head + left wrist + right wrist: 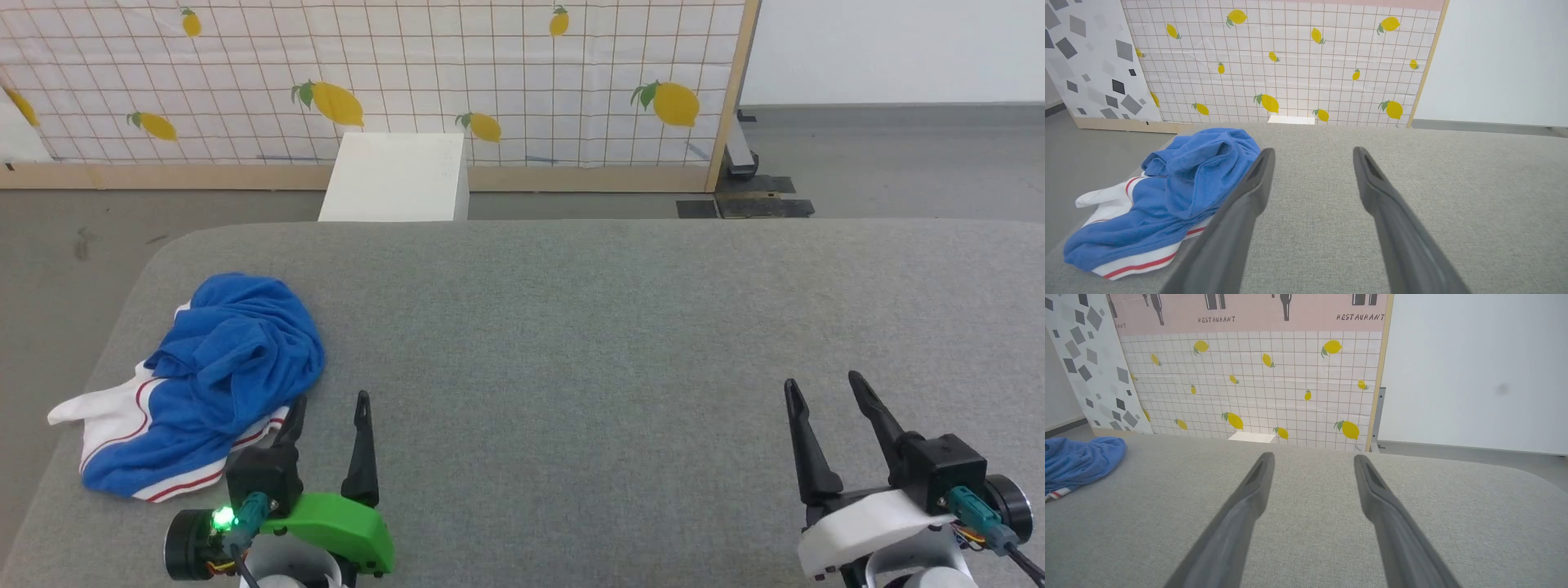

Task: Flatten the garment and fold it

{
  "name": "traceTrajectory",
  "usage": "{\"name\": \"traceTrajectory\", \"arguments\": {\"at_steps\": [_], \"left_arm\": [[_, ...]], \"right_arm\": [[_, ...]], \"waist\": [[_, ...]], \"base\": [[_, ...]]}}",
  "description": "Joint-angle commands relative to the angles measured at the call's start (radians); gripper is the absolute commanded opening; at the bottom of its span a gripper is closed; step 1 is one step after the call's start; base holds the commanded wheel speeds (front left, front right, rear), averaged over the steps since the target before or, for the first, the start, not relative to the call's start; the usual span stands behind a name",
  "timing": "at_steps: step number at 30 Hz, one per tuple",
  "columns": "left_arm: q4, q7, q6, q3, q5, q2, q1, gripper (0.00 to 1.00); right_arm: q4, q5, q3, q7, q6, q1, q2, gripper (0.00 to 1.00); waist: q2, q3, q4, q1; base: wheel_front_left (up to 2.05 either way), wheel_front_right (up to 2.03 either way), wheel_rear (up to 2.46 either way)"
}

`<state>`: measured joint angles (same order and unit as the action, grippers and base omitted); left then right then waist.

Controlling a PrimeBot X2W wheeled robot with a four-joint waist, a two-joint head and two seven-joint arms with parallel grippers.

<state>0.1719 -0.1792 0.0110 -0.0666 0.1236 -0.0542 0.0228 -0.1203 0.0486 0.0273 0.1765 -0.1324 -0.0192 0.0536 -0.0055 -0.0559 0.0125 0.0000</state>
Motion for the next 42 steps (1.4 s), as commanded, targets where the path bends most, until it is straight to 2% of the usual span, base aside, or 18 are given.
{"name": "traceTrajectory", "arguments": {"at_steps": [1,31,37,42], "left_arm": [[0.007,-0.012,0.006,-0.003,0.015,0.002,0.018,1.0],[0.069,-0.073,0.018,-0.028,0.054,0.004,0.029,1.0],[0.075,-0.083,0.018,-0.038,0.056,0.004,0.048,1.0],[0.073,-0.083,0.015,-0.03,0.046,0.002,0.049,1.0]], "right_arm": [[-0.006,0.008,0.002,0.011,0.001,0.004,-0.002,1.0],[-0.043,0.032,0.013,0.069,0.002,0.0,-0.003,1.0],[-0.046,0.032,0.033,0.078,0.002,-0.01,-0.003,1.0],[-0.048,0.044,0.037,0.08,0.002,-0.014,-0.003,1.0]], "waist": [[0.004,-0.001,0.0,0.0],[0.0053,-0.025,0.005,0.0],[0.0055,-0.02,0.073,0.0],[0.0055,-0.017,0.191,0.0]], "base": [[0.0,0.0,0.0],[0.0,0.0,0.0],[0.0,0.0,0.0],[0.0,0.0,0.0]]}}
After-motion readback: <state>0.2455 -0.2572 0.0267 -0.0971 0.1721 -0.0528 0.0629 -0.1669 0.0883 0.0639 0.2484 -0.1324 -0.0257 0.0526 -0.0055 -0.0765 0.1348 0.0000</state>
